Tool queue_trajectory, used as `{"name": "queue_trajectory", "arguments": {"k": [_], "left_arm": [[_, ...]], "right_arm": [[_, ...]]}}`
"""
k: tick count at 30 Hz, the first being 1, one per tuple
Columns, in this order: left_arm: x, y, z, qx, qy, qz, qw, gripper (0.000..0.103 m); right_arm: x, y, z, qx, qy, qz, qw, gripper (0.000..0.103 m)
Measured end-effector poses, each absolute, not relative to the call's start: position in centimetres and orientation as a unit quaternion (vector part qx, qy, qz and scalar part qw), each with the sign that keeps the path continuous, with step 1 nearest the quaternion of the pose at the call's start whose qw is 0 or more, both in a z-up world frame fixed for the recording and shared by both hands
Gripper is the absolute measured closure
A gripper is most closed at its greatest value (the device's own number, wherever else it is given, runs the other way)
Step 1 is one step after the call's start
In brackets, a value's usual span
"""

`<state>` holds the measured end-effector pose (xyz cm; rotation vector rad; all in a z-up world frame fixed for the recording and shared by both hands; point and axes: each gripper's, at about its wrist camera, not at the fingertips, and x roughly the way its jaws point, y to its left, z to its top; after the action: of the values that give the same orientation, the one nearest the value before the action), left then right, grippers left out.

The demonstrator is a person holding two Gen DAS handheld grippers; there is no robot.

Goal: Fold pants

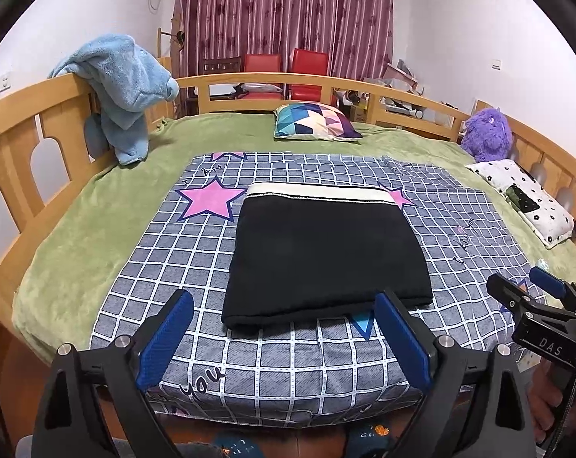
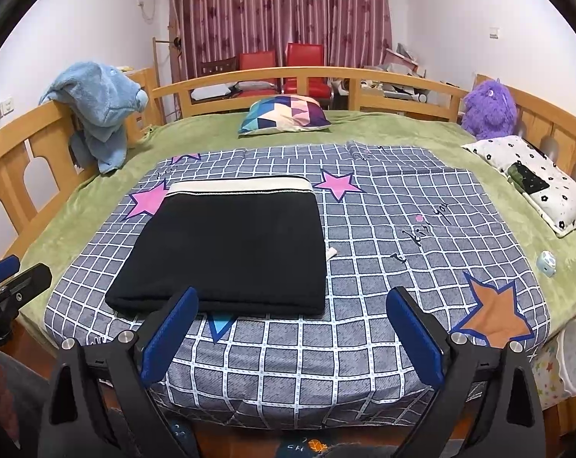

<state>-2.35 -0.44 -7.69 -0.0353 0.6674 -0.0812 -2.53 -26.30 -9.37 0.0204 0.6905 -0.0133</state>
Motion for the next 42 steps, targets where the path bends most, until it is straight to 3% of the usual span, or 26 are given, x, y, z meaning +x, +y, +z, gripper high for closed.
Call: {"name": "queue_trajectory", "arguments": {"k": [42], "left_arm": [[-2.62,-0.63,-7.99,-0.019,0.328,-0.026,0.944,0.007]], "right_arm": [[-2.33,-26.74,-9.92,0.009,0.341,-0.015,0.940,0.005]]}}
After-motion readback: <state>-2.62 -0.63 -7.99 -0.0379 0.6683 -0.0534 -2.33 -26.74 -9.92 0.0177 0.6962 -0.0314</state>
